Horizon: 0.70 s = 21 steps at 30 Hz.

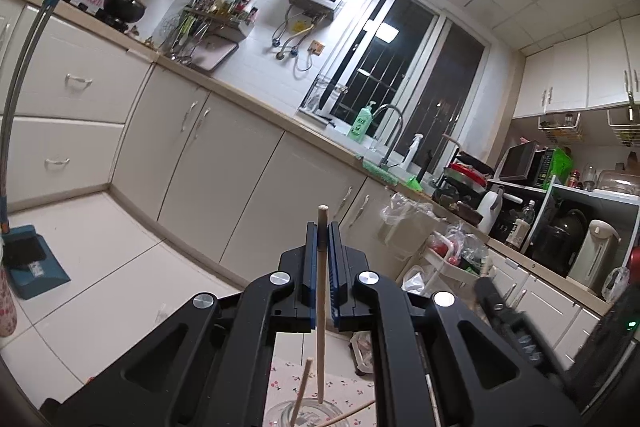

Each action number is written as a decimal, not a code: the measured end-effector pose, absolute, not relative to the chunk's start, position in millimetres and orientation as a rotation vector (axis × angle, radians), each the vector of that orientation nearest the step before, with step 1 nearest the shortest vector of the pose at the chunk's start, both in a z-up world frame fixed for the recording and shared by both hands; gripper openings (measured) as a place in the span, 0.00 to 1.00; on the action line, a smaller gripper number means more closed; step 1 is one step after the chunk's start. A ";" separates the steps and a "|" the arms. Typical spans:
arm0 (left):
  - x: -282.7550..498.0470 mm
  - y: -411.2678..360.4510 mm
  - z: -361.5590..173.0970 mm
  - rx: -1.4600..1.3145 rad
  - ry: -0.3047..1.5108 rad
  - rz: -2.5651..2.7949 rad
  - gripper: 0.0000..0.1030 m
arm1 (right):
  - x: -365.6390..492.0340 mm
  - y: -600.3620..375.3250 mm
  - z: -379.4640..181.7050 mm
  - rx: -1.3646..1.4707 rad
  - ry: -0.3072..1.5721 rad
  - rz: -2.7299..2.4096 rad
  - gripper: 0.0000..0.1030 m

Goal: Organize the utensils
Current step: 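Raise both held sticks above the glass jar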

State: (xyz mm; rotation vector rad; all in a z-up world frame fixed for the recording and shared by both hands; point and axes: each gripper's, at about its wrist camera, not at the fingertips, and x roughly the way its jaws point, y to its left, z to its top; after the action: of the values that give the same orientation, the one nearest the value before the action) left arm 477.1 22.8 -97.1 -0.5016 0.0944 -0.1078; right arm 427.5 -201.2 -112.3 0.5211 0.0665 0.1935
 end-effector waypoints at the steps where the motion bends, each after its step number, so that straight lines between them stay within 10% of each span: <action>1: 473.7 23.0 -93.2 -0.499 0.089 -0.110 0.05 | 428.3 -201.0 -112.4 0.524 0.069 0.193 0.06; 21: 478.4 0.8 -124.1 -0.351 0.236 -0.145 0.05 | 448.4 -182.3 -135.4 0.458 0.083 0.162 0.06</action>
State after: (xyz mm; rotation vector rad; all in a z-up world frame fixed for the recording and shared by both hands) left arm 478.4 0.8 -124.1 -0.3513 0.2364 -0.1454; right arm 448.4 -182.3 -135.4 0.4583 0.0832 0.1621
